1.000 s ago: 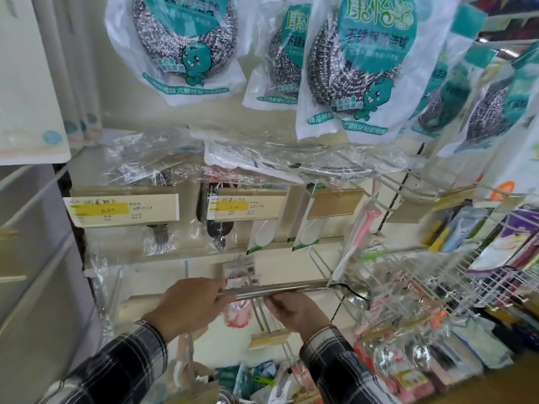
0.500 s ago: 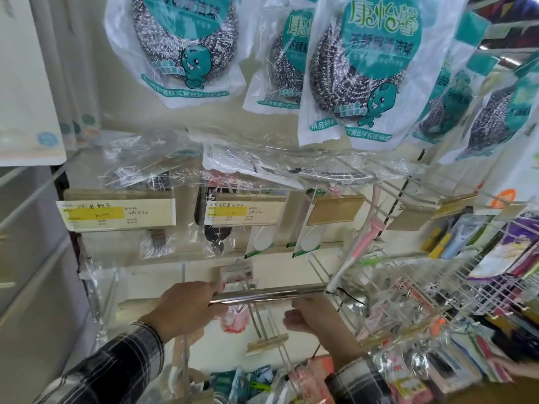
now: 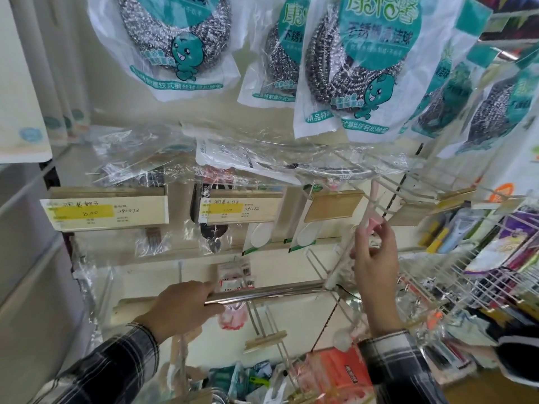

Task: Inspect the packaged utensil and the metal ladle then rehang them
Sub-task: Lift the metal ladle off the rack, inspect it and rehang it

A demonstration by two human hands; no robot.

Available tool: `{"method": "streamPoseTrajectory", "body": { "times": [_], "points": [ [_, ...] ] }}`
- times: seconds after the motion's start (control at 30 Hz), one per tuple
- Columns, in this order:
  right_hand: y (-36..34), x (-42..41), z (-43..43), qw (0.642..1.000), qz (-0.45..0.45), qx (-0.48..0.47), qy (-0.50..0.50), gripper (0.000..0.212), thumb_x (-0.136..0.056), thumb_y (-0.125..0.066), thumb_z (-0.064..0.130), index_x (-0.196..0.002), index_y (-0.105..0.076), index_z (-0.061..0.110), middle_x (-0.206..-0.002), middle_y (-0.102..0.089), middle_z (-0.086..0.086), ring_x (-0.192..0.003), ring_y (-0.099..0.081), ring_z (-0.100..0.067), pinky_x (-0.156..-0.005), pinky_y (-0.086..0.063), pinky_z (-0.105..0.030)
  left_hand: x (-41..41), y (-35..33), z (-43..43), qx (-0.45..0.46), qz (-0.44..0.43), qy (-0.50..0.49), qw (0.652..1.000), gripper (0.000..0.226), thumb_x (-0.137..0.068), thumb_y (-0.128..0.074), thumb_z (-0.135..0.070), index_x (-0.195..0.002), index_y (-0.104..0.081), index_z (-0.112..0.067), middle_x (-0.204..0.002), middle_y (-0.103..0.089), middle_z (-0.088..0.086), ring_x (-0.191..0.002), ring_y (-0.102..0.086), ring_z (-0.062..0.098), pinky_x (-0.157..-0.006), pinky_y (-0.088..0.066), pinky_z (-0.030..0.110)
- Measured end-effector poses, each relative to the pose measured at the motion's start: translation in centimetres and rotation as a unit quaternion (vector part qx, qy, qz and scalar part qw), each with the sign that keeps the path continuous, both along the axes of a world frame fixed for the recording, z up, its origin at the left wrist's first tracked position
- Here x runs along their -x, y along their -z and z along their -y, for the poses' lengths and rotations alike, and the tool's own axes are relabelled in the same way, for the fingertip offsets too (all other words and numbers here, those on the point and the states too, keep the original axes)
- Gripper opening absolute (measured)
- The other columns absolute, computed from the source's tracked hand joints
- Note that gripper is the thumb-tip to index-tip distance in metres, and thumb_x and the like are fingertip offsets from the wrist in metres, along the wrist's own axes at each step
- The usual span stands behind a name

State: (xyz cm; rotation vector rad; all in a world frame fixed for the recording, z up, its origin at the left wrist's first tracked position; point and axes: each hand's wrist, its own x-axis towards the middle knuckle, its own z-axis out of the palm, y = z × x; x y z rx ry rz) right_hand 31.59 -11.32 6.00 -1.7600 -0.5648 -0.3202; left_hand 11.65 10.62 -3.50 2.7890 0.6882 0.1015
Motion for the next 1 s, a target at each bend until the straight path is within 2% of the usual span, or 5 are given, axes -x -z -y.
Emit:
{"method": "streamPoseTrajectory", "body": {
  "times": [0.17, 0.4, 0.7, 0.8, 1.0],
  "points": [
    [-0.7, -1.0, -1.4, 0.997, -0.034, -0.061, -0.018, 0.037, -0.090, -0.050, 0.044, -0.126, -0.041, 0.035, -0.102, -0.055, 0.018, -0.072, -0.064, -0.020, -0.066, -0.057, -0.048, 0.0, 0.0, 0.0, 0.003, -0.002, -0.005, 1.000, 0.028, -0.083, -0.050, -0.060, -0.080, -0.046, -0.032, -0.080, -0.066, -0.005, -0.073, -0.063, 0.013, -0.061, -0.044, 0.026],
    [-0.9, -3.2, -3.9, 0.996, -0.024, -0.080, 0.021, 0.014, -0.089, -0.056, 0.029, -0.102, -0.053, 0.032, -0.073, -0.058, 0.011, -0.061, -0.058, -0.024, -0.063, -0.054, -0.046, -0.1, -0.1, 0.1, -0.013, 0.005, -0.011, 1.000, 0.028, -0.083, -0.051, -0.058, -0.073, -0.041, -0.034, -0.063, -0.049, -0.009, -0.066, -0.052, 0.012, -0.058, -0.039, 0.025],
    [-0.6, -6.0, -6.8, 0.996, 0.009, -0.052, 0.066, 0.014, -0.083, -0.056, 0.009, -0.084, -0.055, 0.022, -0.077, -0.055, 0.016, -0.079, -0.060, -0.021, -0.072, -0.054, -0.040, 0.0, -0.4, 0.7, -0.022, 0.011, -0.005, 1.000, 0.025, -0.085, -0.049, -0.058, -0.077, -0.044, -0.035, -0.067, -0.052, -0.011, -0.065, -0.054, 0.012, -0.053, -0.036, 0.023],
    [-0.7, -5.9, -7.2, 0.997, 0.012, -0.062, 0.049, 0.015, -0.083, -0.054, 0.005, -0.092, -0.057, 0.017, -0.081, -0.057, 0.010, -0.083, -0.056, -0.017, -0.070, -0.047, -0.025, 0.0, -0.8, 0.8, -0.019, 0.012, -0.008, 1.000, 0.026, -0.085, -0.049, -0.058, -0.079, -0.046, -0.034, -0.073, -0.056, -0.010, -0.067, -0.055, 0.013, -0.051, -0.035, 0.022],
    [-0.2, -6.3, -7.7, 0.997, 0.026, -0.065, 0.037, 0.020, -0.087, -0.057, 0.015, -0.105, -0.056, 0.007, -0.100, -0.062, -0.005, -0.090, -0.056, -0.015, -0.079, -0.046, -0.027, -0.3, -0.9, 0.8, -0.026, 0.011, -0.018, 0.999, 0.037, -0.083, -0.048, -0.063, -0.082, -0.055, -0.027, -0.083, -0.067, -0.004, -0.074, -0.063, 0.017, -0.063, -0.048, 0.031]
  ]
}}
